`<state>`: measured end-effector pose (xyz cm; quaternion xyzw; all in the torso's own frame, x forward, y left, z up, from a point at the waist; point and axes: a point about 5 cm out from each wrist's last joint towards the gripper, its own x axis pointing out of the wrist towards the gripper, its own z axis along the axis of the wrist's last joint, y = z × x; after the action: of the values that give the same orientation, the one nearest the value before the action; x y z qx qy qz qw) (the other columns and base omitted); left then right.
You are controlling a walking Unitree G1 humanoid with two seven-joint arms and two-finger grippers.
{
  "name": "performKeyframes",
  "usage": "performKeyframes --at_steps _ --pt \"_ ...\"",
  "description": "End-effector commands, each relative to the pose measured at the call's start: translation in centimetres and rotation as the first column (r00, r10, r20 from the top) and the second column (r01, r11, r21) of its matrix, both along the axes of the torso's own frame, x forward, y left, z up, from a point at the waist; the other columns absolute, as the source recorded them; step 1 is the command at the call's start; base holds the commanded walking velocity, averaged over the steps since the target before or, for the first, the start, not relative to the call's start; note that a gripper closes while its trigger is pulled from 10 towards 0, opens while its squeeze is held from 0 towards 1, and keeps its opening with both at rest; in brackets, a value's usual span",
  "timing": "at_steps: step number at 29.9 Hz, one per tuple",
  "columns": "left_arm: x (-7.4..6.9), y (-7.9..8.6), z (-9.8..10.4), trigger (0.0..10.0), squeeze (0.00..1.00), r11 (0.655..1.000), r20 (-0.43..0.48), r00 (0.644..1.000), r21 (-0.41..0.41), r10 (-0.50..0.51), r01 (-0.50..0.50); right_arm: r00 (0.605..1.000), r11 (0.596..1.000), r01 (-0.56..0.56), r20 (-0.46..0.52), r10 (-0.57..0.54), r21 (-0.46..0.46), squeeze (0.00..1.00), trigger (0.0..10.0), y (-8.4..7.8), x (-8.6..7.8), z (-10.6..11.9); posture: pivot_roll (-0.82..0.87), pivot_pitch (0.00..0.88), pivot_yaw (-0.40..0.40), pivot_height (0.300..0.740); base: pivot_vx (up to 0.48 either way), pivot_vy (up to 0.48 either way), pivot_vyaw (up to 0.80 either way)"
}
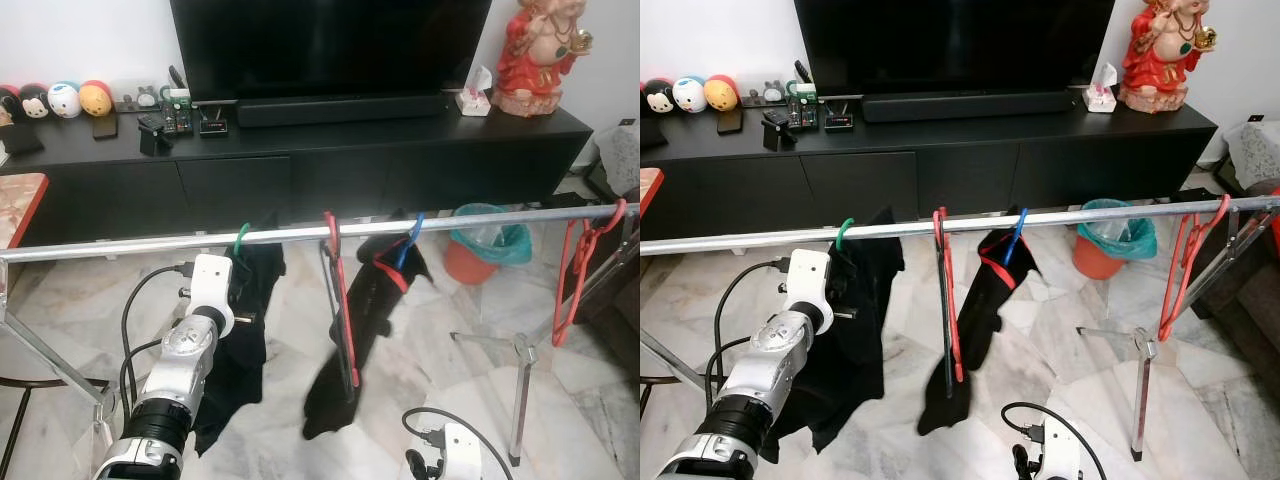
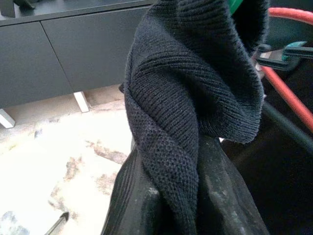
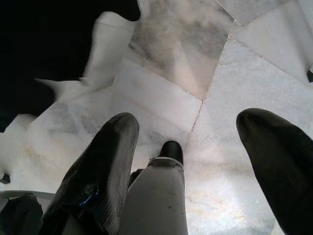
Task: Hang hanger
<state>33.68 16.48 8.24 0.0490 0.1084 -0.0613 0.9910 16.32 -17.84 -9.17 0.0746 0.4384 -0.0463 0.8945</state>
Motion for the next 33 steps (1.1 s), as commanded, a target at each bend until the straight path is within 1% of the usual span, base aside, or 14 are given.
performKeyframes --at_steps 1,6,7,8,17,19,20,22,24,25,30,33 --pt "-0.1 0.1 -0.7 10.0 0.00 0.999 -0.047 0.999 0.034 0.002 0.000 1.000 1.000 0.017 0.009 -0.017 0.002 0.00 10.0 -0.3 0.2 0.1 0.03 0.000 -0.038 0.728 0.000 0.000 0.00" --pt "-0.6 0.3 -1.1 10.0 0.00 1.000 -0.056 0.998 0.027 0.002 -0.001 1.000 1.000 0.016 0.010 -0.016 0.002 0.00 10.0 -0.3 0.2 0.1 0.03 0.000 -0.038 0.728 0.000 0.000 0.00" --pt "-0.7 0.4 -1.2 10.0 0.65 1.000 -0.054 0.999 0.023 0.005 -0.004 1.000 1.000 0.015 0.010 -0.015 0.002 0.00 10.0 -0.3 0.3 0.1 0.03 0.000 -0.038 0.728 0.000 0.000 0.00" --pt "-0.8 0.5 -1.2 10.0 1.00 1.000 -0.050 0.999 0.018 0.008 -0.007 1.000 1.000 0.014 0.010 -0.015 0.002 0.00 10.0 -0.3 0.3 0.1 0.03 0.000 -0.038 0.728 0.000 0.000 0.00" --pt "-1.4 1.2 -0.6 10.0 1.00 0.999 0.016 0.999 -0.008 0.039 -0.039 1.000 1.000 0.012 0.011 -0.012 0.002 0.00 10.0 -0.3 0.3 0.2 0.03 0.000 -0.039 0.728 0.000 0.000 0.00" --pt "-1.7 1.4 -0.5 10.0 1.00 0.999 0.036 0.999 -0.011 0.041 -0.040 1.000 1.000 0.011 0.010 -0.011 0.002 0.00 10.0 -0.3 0.3 0.2 0.03 0.000 -0.038 0.728 0.000 0.000 0.00" --pt "-2.0 1.4 -0.4 10.0 1.00 0.999 0.047 0.998 -0.031 0.044 -0.042 1.000 1.000 0.011 0.010 -0.011 0.002 0.00 10.0 -0.3 0.3 0.2 0.03 0.000 -0.038 0.728 0.000 0.000 0.00" --pt "-2.2 1.5 -0.2 10.0 1.00 0.998 0.057 0.997 -0.038 0.043 -0.041 1.000 1.000 0.012 0.010 -0.012 0.002 0.00 10.0 -0.3 0.3 0.2 0.03 0.000 -0.039 0.728 0.000 0.000 0.00" --pt "-2.8 1.6 0.2 10.0 1.00 0.997 0.095 0.995 -0.066 0.041 -0.035 1.000 1.000 0.010 0.009 -0.010 0.000 0.00 10.0 -0.3 0.3 0.2 0.04 0.000 -0.041 0.728 0.000 0.000 0.00" --pt "-2.8 1.6 0.2 10.0 1.00 0.997 0.095 0.995 -0.066 0.041 -0.035 1.000 1.000 0.010 0.009 -0.010 0.000 0.00 10.0 -0.3 0.3 0.2 0.04 0.000 -0.041 0.728 0.000 0.000 0.00" --pt "-3.8 2.0 0.6 10.0 1.00 0.995 0.134 0.990 -0.095 0.042 -0.029 1.000 1.000 0.005 0.009 -0.005 0.000 0.00 10.0 -0.4 0.3 0.2 0.04 0.000 -0.042 0.728 0.000 0.000 0.00" --pt "-4.6 2.0 1.2 10.0 1.00 0.992 0.170 0.985 -0.127 0.037 -0.015 1.000 1.000 0.004 0.009 -0.004 -0.001 0.00 10.0 -0.4 0.3 0.2 0.04 0.000 -0.042 0.728 0.000 0.000 0.00"
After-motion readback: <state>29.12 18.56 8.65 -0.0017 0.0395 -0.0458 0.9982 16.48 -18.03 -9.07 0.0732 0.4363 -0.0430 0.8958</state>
